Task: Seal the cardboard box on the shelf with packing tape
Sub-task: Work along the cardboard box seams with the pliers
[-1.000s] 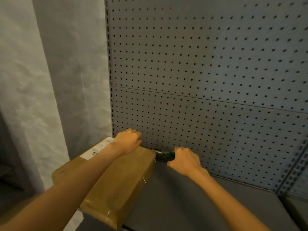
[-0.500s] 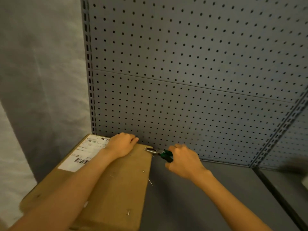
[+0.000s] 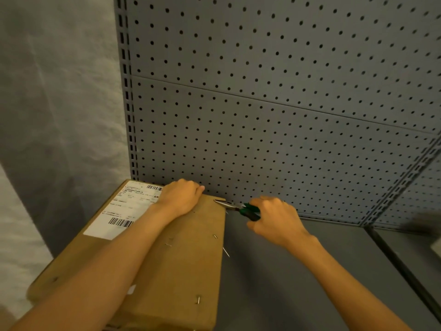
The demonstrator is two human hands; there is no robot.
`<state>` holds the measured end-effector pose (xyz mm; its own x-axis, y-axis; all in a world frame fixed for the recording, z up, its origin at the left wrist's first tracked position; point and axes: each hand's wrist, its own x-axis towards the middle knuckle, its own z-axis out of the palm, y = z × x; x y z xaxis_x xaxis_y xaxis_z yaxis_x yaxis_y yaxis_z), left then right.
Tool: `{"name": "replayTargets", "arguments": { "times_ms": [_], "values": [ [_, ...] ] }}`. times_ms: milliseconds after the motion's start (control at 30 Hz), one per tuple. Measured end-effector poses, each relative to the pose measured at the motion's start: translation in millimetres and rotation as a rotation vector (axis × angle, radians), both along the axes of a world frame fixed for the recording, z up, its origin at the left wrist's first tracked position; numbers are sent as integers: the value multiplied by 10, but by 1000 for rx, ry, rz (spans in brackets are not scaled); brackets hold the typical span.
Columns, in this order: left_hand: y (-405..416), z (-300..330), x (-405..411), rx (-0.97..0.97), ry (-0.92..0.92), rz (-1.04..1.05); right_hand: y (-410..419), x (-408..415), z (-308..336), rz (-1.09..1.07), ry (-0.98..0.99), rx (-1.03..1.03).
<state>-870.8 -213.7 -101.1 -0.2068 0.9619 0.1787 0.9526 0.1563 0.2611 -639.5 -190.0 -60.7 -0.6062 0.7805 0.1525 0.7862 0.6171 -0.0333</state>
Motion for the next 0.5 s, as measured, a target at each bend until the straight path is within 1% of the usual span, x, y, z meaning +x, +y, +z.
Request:
{"name": "replayTargets", "arguments": {
  "times_ms": [267, 500],
  "values": [
    [-13, 0, 5, -6, -13, 1, -10, 16, -56, 8, 51, -48],
    [-23, 19, 7, -15, -27, -5, 20, -26, 65, 53, -68, 38]
  ]
}}
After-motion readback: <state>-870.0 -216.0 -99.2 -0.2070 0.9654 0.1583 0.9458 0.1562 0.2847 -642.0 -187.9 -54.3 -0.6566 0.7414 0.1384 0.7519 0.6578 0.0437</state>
